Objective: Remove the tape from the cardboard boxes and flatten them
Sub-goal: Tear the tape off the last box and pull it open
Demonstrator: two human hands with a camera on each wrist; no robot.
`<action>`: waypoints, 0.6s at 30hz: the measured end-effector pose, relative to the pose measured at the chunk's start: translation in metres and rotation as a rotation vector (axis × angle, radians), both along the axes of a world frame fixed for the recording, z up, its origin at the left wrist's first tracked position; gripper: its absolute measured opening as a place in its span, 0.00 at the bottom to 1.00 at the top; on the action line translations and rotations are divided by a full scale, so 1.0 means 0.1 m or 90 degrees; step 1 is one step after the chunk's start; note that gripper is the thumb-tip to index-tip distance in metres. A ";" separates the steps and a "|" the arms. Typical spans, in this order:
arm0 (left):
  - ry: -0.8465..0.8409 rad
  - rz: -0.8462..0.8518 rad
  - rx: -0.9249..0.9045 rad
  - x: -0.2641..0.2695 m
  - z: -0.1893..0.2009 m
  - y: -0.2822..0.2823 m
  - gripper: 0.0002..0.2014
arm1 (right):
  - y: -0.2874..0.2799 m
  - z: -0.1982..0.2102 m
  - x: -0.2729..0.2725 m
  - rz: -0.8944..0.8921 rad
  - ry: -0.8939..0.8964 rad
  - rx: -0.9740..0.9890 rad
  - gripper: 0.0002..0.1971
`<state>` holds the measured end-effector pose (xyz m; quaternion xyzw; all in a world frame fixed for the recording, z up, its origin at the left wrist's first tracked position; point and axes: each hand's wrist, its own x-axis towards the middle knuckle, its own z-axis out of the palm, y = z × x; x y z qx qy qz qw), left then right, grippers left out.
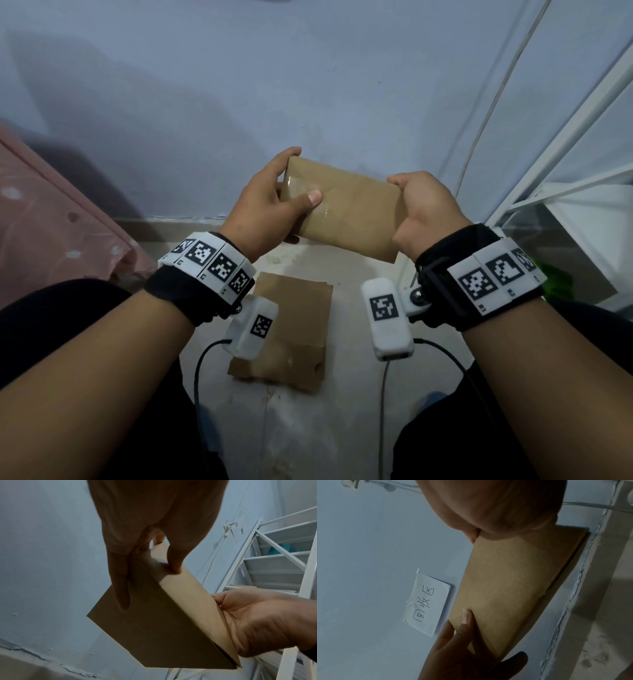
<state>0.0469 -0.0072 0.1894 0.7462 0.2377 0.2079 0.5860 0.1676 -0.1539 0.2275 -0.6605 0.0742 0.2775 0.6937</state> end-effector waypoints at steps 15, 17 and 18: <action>-0.038 0.044 -0.129 -0.03 0.05 -0.13 0.26 | -0.03 0.09 -0.04 0.020 -0.053 -0.006 0.04; -0.039 0.100 -0.096 -0.01 0.00 -0.18 0.32 | 0.00 0.09 -0.08 0.045 -0.066 -0.008 0.04; -0.029 0.111 -0.084 0.00 -0.02 -0.19 0.32 | 0.01 0.09 -0.10 0.054 -0.069 -0.012 0.04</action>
